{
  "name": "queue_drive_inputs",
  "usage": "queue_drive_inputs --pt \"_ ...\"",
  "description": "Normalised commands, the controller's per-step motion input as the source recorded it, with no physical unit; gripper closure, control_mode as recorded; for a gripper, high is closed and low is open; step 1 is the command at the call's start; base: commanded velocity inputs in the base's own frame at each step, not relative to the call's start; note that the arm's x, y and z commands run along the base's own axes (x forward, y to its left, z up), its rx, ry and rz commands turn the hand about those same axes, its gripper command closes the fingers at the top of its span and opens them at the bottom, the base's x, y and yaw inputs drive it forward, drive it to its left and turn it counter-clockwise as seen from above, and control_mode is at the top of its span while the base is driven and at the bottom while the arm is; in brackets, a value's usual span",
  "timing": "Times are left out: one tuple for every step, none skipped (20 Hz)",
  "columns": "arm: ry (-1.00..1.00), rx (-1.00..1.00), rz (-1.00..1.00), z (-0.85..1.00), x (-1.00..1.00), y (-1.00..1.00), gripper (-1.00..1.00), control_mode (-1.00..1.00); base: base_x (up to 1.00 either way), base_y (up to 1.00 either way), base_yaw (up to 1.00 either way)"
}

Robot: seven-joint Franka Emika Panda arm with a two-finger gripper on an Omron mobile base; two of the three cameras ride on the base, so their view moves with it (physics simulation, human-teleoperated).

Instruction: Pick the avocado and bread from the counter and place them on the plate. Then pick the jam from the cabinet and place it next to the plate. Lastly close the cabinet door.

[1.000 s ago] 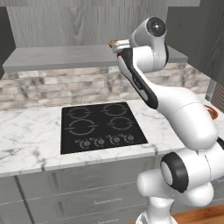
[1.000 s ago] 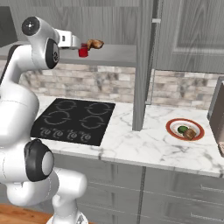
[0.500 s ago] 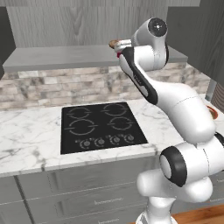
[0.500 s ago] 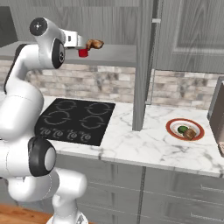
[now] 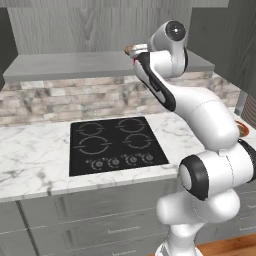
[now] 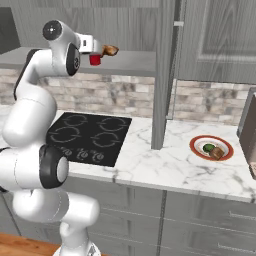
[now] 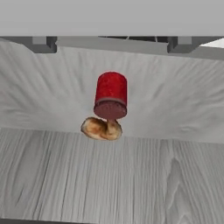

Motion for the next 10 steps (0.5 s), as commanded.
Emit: queue_drive_inputs --pt "0.00 0.00 0.00 0.00 0.28 0.00 -1.00 -1.00 0.00 0.00 0.00" --pt "0.00 0.00 0.00 0.00 0.30 0.00 -1.00 -1.00 0.00 0.00 0.00" --pt "0.00 0.00 0.00 0.00 0.31 0.00 -1.00 -1.00 0.00 0.00 0.00" --pt "0.01 0.00 0.00 0.00 0.32 0.00 -1.00 -1.00 0.00 0.00 0.00" --pt "0.01 0.00 0.00 -0.01 0.31 0.00 -1.00 -1.00 0.00 0.00 0.00" --pt "0.01 0.00 0.00 -0.01 0.31 0.00 -1.00 -1.00 0.00 0.00 0.00" --pt "0.01 0.00 0.00 -0.01 0.30 0.00 -1.00 -1.00 0.00 0.00 0.00" --pt "0.01 0.00 0.00 -0.04 0.29 0.00 -1.00 -1.00 0.00 0.00 0.00" --pt "0.02 0.00 0.00 -0.06 0.29 0.00 -1.00 -1.00 0.00 0.00 0.00" --pt "0.02 0.00 0.00 -0.07 0.27 0.00 -1.00 -1.00 0.00 0.00 0.00"
